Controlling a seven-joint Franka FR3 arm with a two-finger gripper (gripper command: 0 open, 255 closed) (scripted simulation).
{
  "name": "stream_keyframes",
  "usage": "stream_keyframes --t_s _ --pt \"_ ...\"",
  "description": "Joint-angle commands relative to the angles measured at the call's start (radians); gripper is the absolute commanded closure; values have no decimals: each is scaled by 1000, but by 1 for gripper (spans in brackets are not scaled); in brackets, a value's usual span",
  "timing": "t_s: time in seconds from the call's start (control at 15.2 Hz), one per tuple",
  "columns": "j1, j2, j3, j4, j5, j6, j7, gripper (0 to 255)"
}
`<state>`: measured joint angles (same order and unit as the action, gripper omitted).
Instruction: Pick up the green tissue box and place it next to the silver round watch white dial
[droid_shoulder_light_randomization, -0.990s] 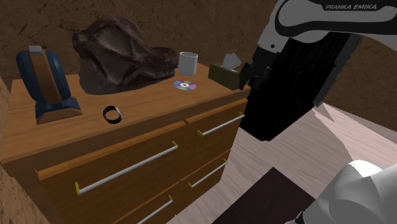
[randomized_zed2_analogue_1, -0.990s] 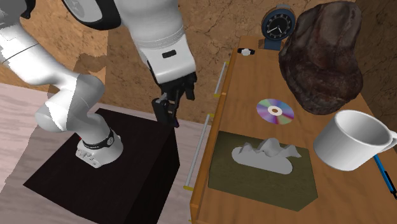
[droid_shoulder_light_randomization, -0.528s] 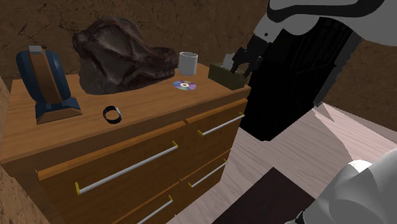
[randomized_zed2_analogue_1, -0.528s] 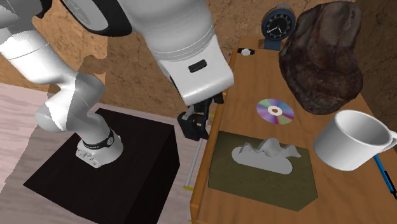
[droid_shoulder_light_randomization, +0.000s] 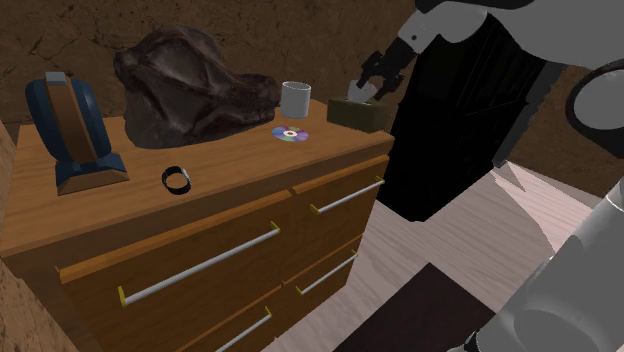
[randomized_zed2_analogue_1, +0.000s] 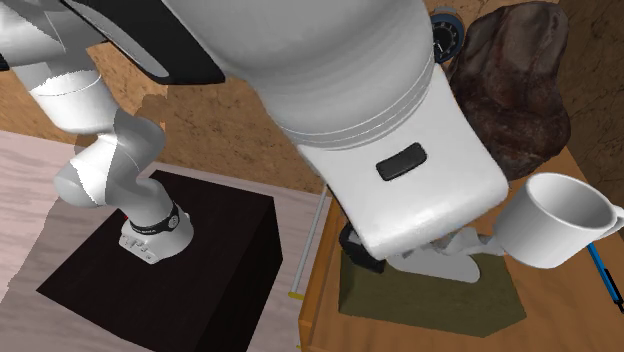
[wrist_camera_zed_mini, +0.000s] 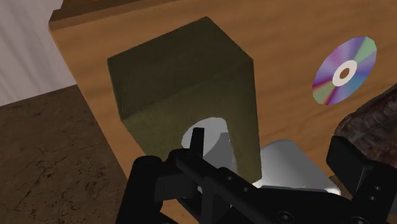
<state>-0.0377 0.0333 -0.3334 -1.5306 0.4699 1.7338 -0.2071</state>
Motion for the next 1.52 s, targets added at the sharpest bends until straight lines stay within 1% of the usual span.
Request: stream_keyframes --t_s 0.0,0.13,0.2,0.66,1.19,1.25,1.45 --pt "-27 84 -20 112 79 -35 -21 0" --pt "-66 170 -33 232 158 -76 -32 0" --pt "-69 172 -31 235 160 -77 -32 0" --pt "-37 169 -13 145 155 20 -42 0" --pt "-37 169 -14 145 155 20 -42 0" --pt "-37 169 -14 146 155 20 -42 255" --pt "-37 170 -14 147 155 20 -42 255"
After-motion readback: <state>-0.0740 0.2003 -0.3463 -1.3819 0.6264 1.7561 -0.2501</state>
